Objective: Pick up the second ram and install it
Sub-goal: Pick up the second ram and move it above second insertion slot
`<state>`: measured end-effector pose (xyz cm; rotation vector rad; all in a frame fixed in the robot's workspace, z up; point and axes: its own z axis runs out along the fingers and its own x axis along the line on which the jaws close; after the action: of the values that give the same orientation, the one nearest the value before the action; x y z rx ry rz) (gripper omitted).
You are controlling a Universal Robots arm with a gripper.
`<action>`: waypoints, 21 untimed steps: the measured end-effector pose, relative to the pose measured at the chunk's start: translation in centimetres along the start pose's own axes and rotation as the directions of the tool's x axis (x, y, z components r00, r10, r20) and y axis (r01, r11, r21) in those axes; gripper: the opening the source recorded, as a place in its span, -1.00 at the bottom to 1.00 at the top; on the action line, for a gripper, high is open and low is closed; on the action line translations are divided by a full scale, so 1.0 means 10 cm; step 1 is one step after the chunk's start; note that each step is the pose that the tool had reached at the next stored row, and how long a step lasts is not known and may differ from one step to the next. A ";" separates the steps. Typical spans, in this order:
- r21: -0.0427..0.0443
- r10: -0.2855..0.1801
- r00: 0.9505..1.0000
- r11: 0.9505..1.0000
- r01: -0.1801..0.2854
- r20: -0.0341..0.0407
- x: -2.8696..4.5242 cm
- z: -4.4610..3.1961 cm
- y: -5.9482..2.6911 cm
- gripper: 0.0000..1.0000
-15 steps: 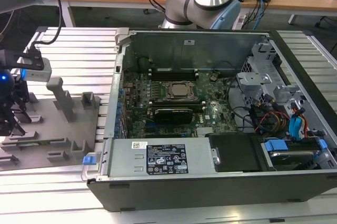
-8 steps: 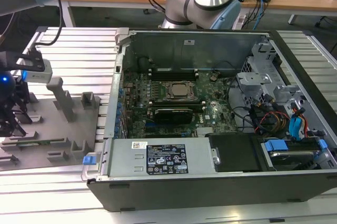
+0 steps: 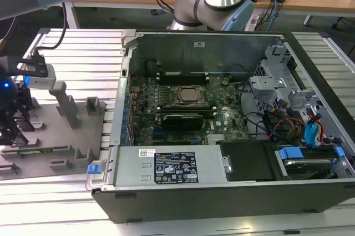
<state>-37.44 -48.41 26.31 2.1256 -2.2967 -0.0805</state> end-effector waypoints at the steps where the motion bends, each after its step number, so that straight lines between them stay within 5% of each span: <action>1: 0.000 0.000 1.000 1.000 0.000 0.000 0.000 0.007 0.000 -0.28; 21: 0.000 0.000 1.000 1.000 0.000 0.000 0.015 0.109 -0.006 -0.28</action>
<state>-37.44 -48.53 25.21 2.1257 -2.2967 -0.0805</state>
